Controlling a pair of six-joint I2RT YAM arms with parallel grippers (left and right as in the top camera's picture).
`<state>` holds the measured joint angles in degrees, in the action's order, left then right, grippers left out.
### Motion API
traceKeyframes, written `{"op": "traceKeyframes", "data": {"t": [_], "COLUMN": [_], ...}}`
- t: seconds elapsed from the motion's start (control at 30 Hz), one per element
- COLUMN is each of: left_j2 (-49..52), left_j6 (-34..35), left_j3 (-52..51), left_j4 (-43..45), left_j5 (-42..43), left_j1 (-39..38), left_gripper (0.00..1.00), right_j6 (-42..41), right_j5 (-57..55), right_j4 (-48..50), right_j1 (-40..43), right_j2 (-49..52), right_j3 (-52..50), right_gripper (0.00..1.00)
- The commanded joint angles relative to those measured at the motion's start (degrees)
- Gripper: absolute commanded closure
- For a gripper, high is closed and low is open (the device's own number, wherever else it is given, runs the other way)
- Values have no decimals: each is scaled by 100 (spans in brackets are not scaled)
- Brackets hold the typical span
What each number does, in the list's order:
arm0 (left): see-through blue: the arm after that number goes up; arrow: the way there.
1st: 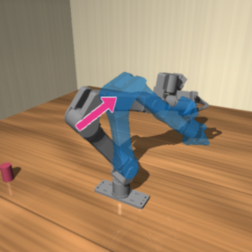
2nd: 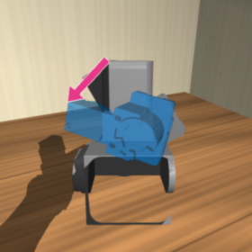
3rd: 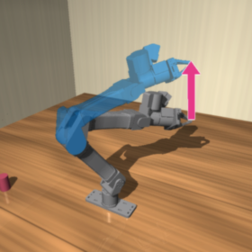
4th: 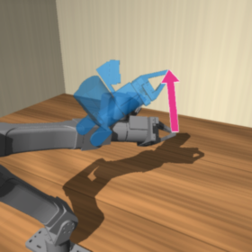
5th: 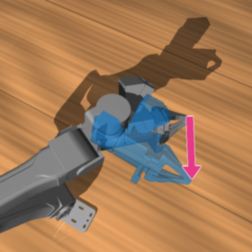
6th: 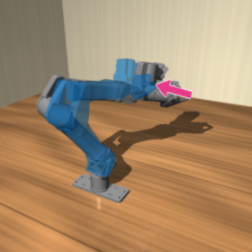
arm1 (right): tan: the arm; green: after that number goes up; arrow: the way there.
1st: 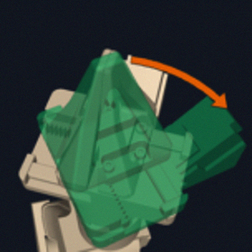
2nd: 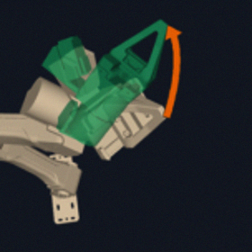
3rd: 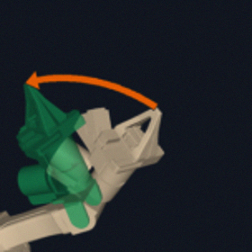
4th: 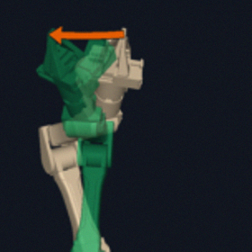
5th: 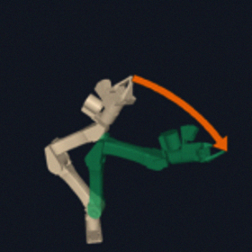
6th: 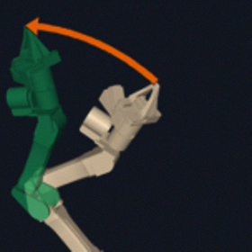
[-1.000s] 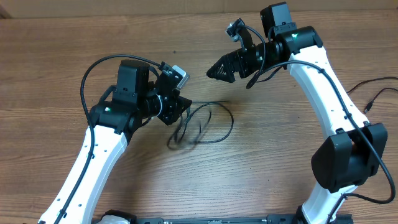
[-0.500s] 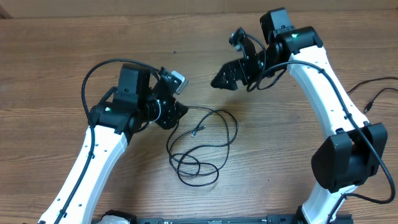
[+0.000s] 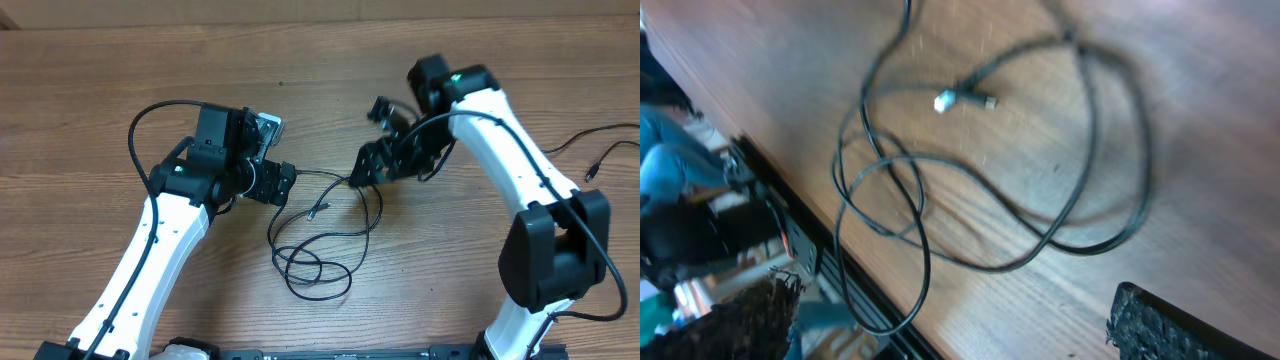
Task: Untangle cables
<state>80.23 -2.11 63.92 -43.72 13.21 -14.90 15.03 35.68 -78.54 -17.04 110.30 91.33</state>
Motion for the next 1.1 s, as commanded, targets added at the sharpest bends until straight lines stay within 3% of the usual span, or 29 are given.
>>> {"op": "traceKeyframes", "data": {"t": [0.0,0.43,0.9,1.0,1.07], "left_j2": [177,479,479,479,479], "left_j6": [149,153,151,149,149], "left_j3": [79,79,79,79,79], "left_j4": [-2,-52,-7,-4,13], "left_j5": [39,35,35,31,33], "left_j1": [24,26,26,26,26], "left_gripper": [11,9,6,5,5], "right_j6": [9,-476,-688,-1038,-1075], "right_j5": [46,481,1156,1154,1154], "right_j4": [197,1150,1773,1945,2002], "right_j1": [-337,-1226,-2118,-2310,-2354], "right_j2": [-186,-186,-186,-186,-186], "right_j3": [-579,-2264,-2599,-2723,-2771], "right_gripper": [1,3,7,16,36]}}
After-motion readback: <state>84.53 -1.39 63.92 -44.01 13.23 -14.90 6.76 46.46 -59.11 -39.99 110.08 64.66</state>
